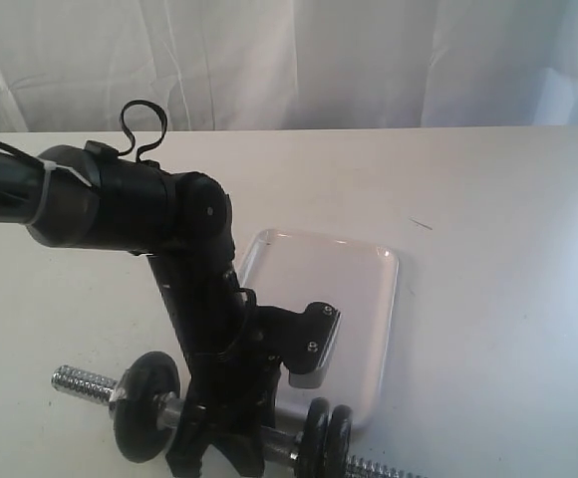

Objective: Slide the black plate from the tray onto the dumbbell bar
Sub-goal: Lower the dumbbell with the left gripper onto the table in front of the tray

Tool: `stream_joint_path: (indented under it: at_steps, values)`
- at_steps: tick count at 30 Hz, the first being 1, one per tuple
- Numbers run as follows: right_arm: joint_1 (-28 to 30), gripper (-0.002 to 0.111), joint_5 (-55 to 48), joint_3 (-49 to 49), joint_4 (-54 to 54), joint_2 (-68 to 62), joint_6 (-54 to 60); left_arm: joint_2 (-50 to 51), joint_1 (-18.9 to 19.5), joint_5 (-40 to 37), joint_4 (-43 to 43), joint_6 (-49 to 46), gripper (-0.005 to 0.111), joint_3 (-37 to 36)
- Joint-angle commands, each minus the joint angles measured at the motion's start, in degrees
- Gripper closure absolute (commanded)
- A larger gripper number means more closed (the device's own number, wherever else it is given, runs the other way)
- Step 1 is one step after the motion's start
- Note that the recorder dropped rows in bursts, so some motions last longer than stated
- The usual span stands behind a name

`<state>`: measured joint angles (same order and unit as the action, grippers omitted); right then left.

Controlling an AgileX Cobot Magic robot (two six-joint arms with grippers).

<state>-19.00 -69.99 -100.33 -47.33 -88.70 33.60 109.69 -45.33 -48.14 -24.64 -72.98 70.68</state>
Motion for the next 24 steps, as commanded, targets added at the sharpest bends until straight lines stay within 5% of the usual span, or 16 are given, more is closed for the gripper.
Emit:
stream_joint_path:
  at_steps: [1, 8, 18, 24]
  values:
    - [0.20, 0.108, 0.02, -0.42, -0.83, 0.58, -0.48, 1.59, -0.01, 1.63, -0.16, 0.92, 0.105, 0.01]
    - [0.20, 0.108, 0.02, -0.42, -0.83, 0.58, -0.48, 2.69, -0.01, 1.62, -0.16, 1.96, 0.079, 0.01]
    - [0.20, 0.108, 0.02, -0.42, -0.62, 0.58, -0.48, 2.82, -0.01, 0.34, 1.08, 4.65, 0.075, 0.01]
    - [0.20, 0.108, 0.02, -0.42, -0.62, 0.58, -0.48, 2.82, -0.01, 0.16, 2.63, 8.93, 0.053, 0.01]
